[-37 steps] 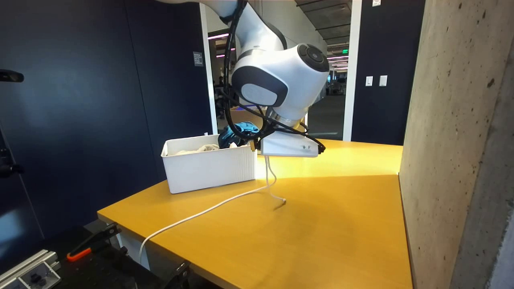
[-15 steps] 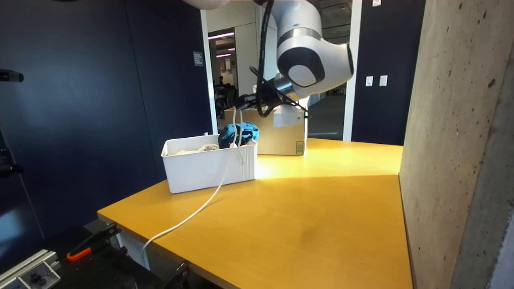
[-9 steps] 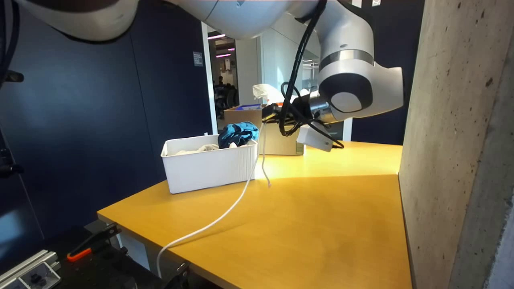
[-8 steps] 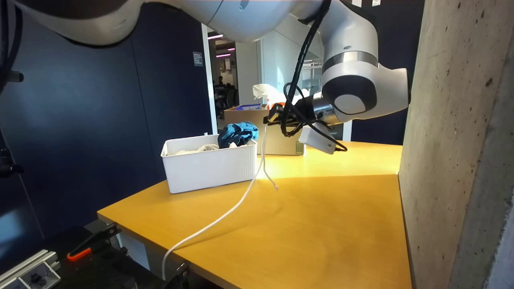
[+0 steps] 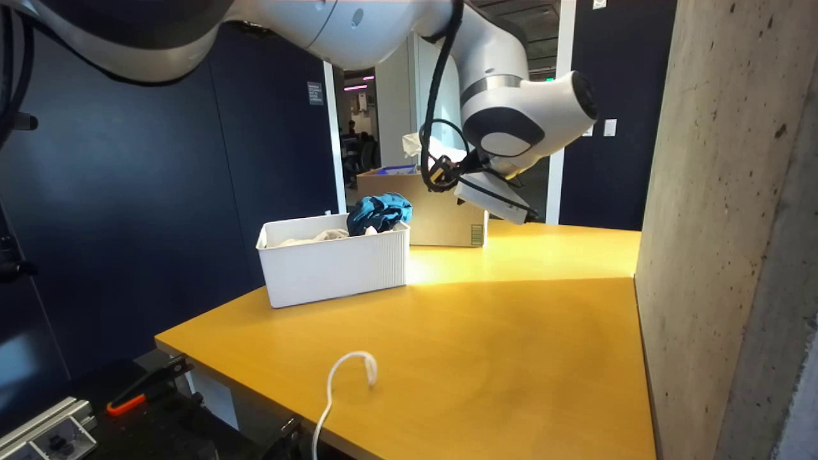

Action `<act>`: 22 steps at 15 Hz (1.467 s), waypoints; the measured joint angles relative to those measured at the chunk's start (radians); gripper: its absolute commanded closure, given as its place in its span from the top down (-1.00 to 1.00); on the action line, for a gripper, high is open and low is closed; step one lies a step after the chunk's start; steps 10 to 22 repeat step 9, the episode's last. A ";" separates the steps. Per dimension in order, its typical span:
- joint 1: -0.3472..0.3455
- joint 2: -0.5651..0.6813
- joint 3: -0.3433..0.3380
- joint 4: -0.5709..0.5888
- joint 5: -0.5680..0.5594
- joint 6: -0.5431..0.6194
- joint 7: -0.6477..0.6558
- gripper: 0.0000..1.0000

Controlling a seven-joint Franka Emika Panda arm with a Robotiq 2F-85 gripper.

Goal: Straighten the shoelace

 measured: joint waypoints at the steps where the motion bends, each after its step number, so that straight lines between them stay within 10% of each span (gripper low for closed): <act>1: 0.036 -0.008 -0.013 -0.006 -0.016 0.056 0.034 1.00; 8: 0.223 -0.185 -0.119 -0.233 -0.250 0.203 0.284 1.00; 22: 0.230 -0.214 -0.115 -0.279 -0.311 0.203 0.323 1.00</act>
